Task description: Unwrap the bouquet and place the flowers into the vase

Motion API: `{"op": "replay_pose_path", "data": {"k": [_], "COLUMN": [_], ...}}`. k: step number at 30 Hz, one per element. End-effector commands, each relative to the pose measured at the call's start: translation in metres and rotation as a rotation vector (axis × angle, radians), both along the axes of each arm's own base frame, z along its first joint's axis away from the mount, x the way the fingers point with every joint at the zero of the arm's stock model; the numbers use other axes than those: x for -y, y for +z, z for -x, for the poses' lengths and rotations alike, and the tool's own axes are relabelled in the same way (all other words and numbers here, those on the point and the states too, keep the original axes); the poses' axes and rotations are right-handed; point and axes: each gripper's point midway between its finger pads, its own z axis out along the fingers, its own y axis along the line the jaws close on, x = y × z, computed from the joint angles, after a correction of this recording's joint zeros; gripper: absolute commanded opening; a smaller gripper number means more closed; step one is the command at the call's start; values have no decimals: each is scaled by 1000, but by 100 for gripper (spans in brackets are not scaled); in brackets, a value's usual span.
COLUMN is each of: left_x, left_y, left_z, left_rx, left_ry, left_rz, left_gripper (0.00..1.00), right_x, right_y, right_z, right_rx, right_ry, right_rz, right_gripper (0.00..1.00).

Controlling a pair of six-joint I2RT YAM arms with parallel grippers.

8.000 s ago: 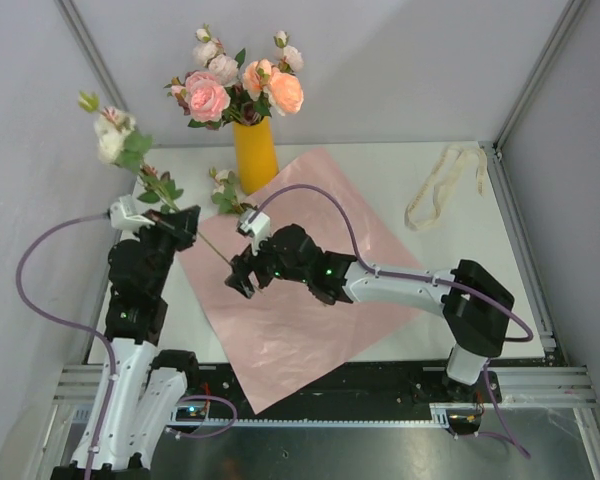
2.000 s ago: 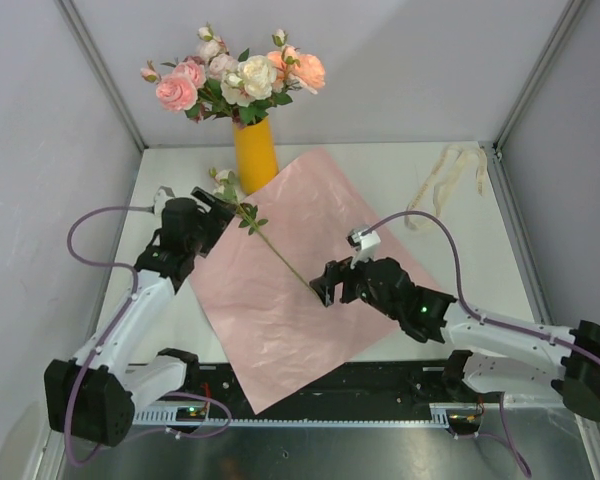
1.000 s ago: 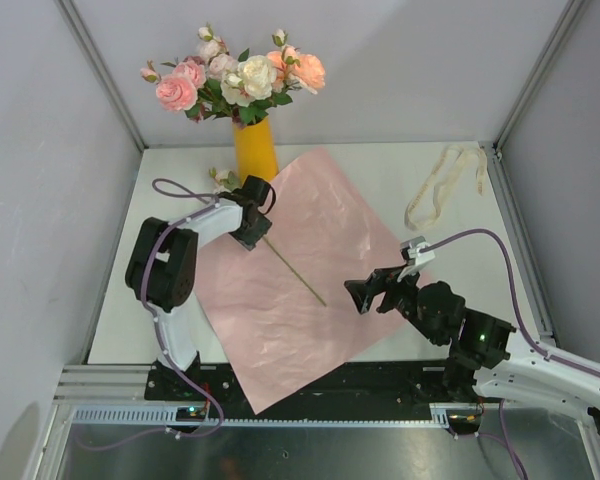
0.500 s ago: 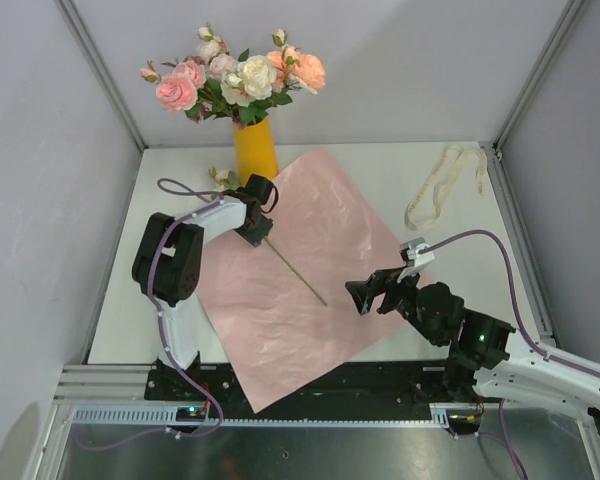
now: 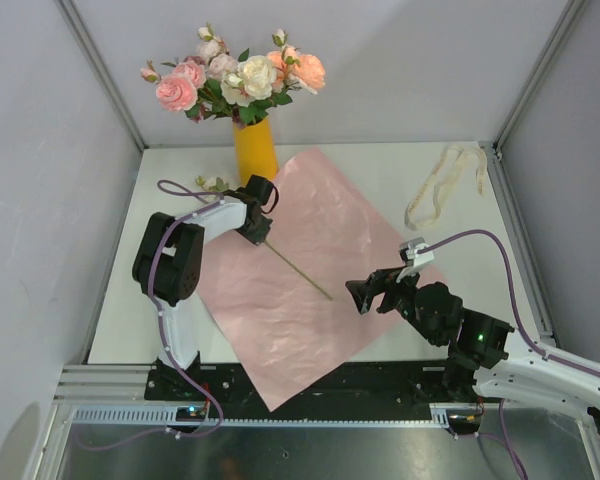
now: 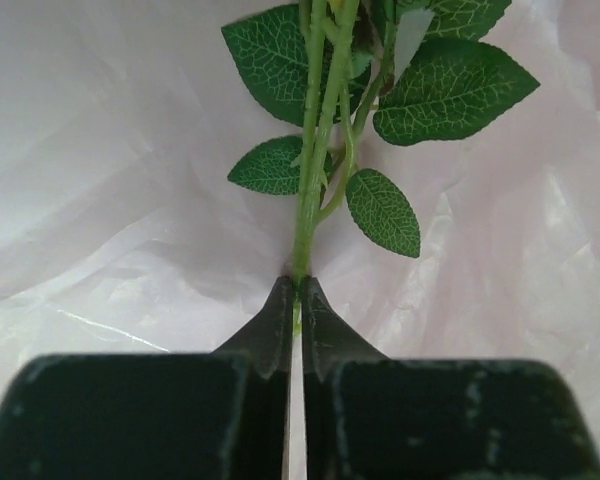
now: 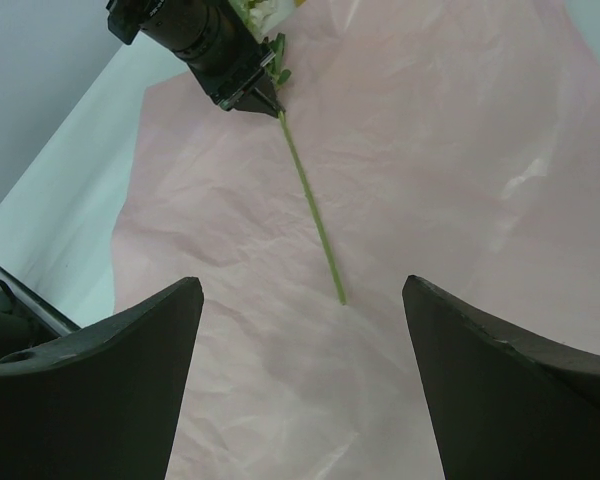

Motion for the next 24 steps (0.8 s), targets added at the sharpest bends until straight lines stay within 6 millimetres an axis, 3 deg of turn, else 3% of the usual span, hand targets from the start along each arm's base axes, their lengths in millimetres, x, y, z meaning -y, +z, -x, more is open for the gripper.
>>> {"op": "replay_pose_path", "data": {"k": [1,10,21,24], "left_x": [-16,-50,-118,-122], "left_y": [20,116,233,260], "left_z": [8,13,56,63], "left_rx": [33,299,631,718], "left_ry": [56,141,217,143], "left_rz": [-55,-119,-378,-405], "left_gripper": [0,0,0,0], "right_x": [3,4,6,6], "right_y": [10,12,16,16], "right_z": [-3,-4,-4,-4], "right_rx": [31,39,37,38], "right_ry": [-23,-28,-36,-37], "right_rz": [-24,-25,-47,-49], "right_gripper": [88,88,88,88]}}
